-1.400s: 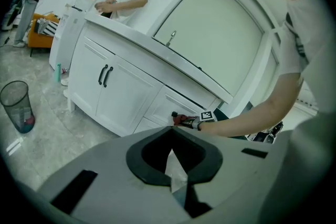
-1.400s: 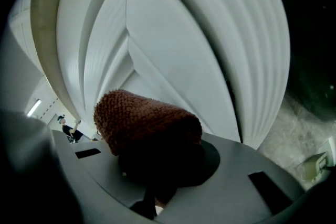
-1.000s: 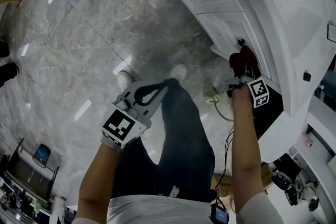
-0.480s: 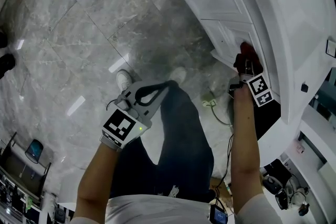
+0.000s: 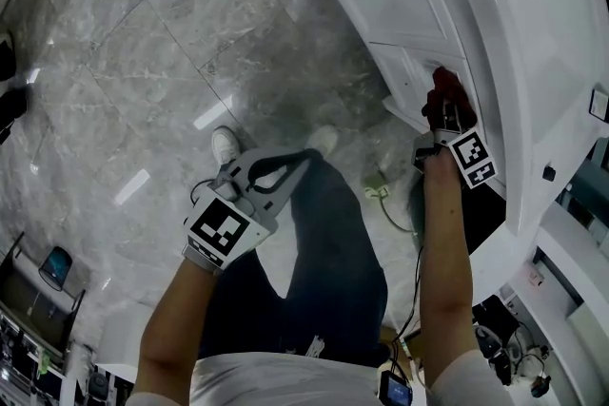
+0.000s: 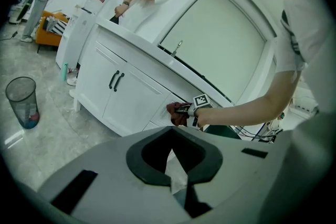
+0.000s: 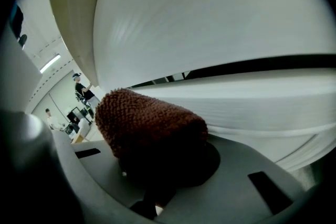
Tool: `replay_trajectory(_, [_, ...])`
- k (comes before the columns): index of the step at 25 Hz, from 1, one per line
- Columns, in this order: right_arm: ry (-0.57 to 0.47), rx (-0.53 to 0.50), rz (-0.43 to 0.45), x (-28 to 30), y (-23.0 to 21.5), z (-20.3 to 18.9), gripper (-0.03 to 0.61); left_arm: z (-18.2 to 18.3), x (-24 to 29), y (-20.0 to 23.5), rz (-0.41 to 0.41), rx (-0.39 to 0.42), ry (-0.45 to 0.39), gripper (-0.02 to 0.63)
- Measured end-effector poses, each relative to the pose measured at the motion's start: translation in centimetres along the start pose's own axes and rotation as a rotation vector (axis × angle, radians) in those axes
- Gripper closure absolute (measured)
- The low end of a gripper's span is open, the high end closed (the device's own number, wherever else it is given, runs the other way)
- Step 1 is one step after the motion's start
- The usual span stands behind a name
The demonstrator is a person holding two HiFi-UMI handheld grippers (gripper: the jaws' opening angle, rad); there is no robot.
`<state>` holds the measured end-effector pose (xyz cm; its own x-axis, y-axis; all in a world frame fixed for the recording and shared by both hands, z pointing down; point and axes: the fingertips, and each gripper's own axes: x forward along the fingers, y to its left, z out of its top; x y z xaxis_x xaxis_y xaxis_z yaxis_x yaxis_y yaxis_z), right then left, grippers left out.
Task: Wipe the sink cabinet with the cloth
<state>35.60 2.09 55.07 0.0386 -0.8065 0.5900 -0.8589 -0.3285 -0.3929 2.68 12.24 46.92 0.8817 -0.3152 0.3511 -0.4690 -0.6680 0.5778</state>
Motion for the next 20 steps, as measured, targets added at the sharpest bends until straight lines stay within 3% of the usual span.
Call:
replay_trajectory(6, [0.000, 0.053, 0.021, 1.4, 1.8, 0.2, 0.532, 0.4, -0.5, 0.1, 0.009, -0.016, -0.022, 0.603])
replay_trajectory(10, [-0.002, 0.030, 0.031, 1.0, 2.4, 0.4, 0.532, 0.2, -0.9, 0.2, 0.004, -0.015, -0.020, 0.603])
replay_trajectory(16, [-0.079, -0.024, 0.118, -0.4, 5.7, 2.2, 0.532, 0.8, -1.6, 0.5, 0.013, -0.014, -0.026, 0.601])
replay_trajectory(20, [-0.073, -0.032, 0.188, -1.8, 9.0, 2.3, 0.532, 1.9, -2.3, 0.3, 0.027, 0.011, -0.024, 0.602])
